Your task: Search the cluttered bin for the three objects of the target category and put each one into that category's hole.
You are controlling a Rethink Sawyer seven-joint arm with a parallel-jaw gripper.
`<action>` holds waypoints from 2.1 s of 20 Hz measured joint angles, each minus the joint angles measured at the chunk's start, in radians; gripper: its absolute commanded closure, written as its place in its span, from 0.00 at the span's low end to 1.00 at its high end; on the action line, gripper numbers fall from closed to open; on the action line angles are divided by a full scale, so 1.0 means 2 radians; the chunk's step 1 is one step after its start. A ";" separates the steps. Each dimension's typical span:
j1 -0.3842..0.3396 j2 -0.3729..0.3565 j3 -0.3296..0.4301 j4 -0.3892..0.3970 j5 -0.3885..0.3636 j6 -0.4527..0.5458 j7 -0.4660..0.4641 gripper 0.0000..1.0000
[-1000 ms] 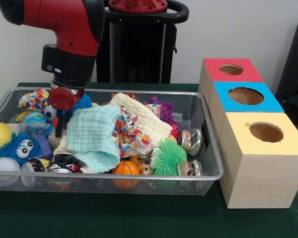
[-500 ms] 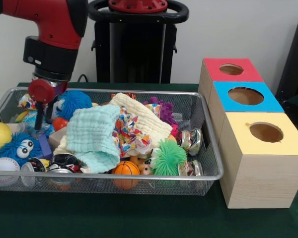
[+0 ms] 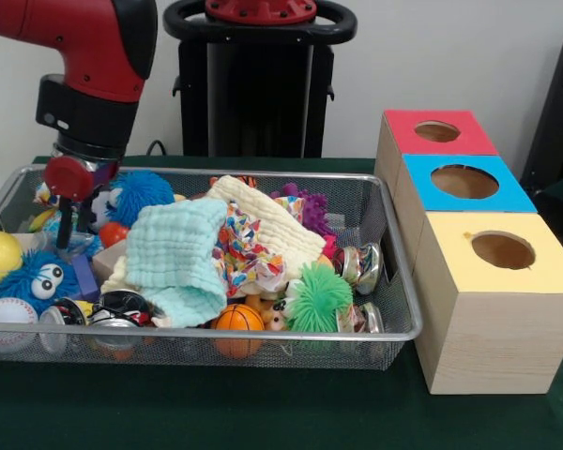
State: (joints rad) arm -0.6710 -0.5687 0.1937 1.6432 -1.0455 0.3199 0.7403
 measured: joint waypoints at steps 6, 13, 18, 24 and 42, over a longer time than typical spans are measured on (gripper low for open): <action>0.023 0.022 -0.015 -0.016 0.000 -0.006 0.000 0.00; 0.037 0.045 -0.032 -0.036 0.000 -0.024 0.001 0.00; 0.054 0.054 -0.056 -0.046 0.004 -0.041 0.006 0.00; 0.070 0.057 -0.076 -0.051 0.018 -0.043 0.008 0.00; 0.121 0.048 -0.158 -0.057 0.094 -0.044 0.019 1.00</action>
State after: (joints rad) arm -0.4289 -0.4737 -0.1215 1.5295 -0.8577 0.2318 0.7780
